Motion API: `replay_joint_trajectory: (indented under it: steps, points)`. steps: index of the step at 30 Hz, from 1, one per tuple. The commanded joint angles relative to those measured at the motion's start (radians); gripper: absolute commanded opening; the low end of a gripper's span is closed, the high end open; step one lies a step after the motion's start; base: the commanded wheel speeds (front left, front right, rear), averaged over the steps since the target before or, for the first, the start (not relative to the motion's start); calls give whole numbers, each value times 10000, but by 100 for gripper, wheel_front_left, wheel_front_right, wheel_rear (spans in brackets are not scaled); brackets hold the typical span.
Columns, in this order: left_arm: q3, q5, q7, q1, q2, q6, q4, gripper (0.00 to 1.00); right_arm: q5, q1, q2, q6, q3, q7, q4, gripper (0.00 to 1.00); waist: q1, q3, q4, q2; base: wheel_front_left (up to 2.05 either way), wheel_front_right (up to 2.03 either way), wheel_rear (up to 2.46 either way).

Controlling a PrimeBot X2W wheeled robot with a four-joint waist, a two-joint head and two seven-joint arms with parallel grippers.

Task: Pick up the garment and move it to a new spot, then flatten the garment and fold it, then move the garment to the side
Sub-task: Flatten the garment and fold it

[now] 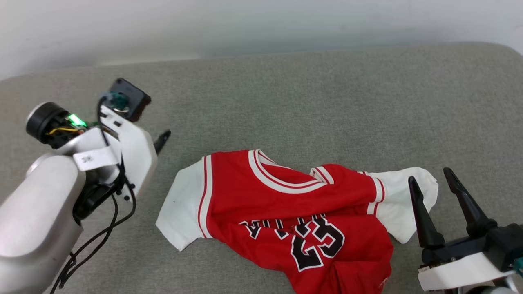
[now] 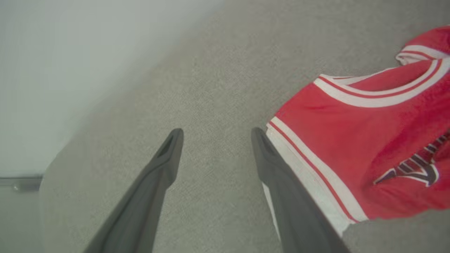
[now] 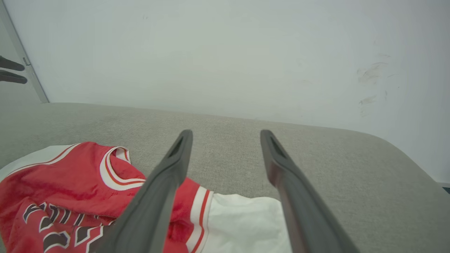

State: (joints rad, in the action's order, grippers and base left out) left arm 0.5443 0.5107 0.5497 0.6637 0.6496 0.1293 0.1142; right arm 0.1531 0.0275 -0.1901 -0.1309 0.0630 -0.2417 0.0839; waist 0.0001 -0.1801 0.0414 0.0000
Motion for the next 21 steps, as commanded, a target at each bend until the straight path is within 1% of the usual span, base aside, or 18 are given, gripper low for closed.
replay_joint_trajectory:
  steps: [1,4,8,16,20,21]
  points:
    - [478,429,535,297,264,-10,-17,100,-41,-213,-7,3,34,-62,41,100,-1,-227,157,0,0,0,0]
    - [1438,1297,1560,725,600,-9,93,100,-135,-407,-21,3,113,-61,27,100,-1,-481,309,0,0,0,0]
    - [2431,1993,2291,1131,868,-8,449,100,-176,-620,-28,5,254,-95,5,100,-1,-807,550,0,0,0,0]
    - [4372,2805,2952,1250,1082,-6,1485,100,-239,-1027,-3,3,457,-157,-145,100,-1,-1286,964,0,0,0,0]
    - [5190,3071,2703,1142,1116,-6,1918,100,-280,-1110,19,3,487,-180,-243,100,-1,-1301,1007,0,0,0,0]
    - [5284,3101,2469,1199,1086,-6,1960,41,-288,-1083,27,5,454,-189,-277,100,-1,-1265,984,0,0,0,0]
